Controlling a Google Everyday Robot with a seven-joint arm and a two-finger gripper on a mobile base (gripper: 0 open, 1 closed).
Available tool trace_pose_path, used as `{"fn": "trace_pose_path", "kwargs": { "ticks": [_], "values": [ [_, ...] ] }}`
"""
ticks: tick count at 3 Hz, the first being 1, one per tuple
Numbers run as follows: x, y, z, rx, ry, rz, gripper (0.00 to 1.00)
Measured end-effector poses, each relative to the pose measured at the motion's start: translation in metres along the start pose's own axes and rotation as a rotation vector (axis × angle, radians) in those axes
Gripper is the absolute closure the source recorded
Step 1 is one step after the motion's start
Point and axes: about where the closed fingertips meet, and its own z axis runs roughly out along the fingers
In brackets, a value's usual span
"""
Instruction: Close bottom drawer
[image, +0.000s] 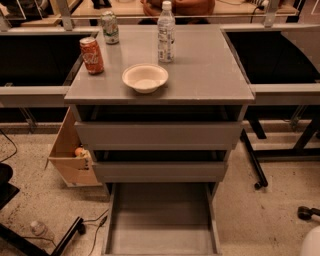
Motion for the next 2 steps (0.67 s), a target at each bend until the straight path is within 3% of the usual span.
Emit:
{"fn": "trace_pose_path", "kwargs": {
  "ticks": [2],
  "values": [
    [-0.066,-0.021,0.031,0.014,-0.173,-0.022,1.00]
  ]
}}
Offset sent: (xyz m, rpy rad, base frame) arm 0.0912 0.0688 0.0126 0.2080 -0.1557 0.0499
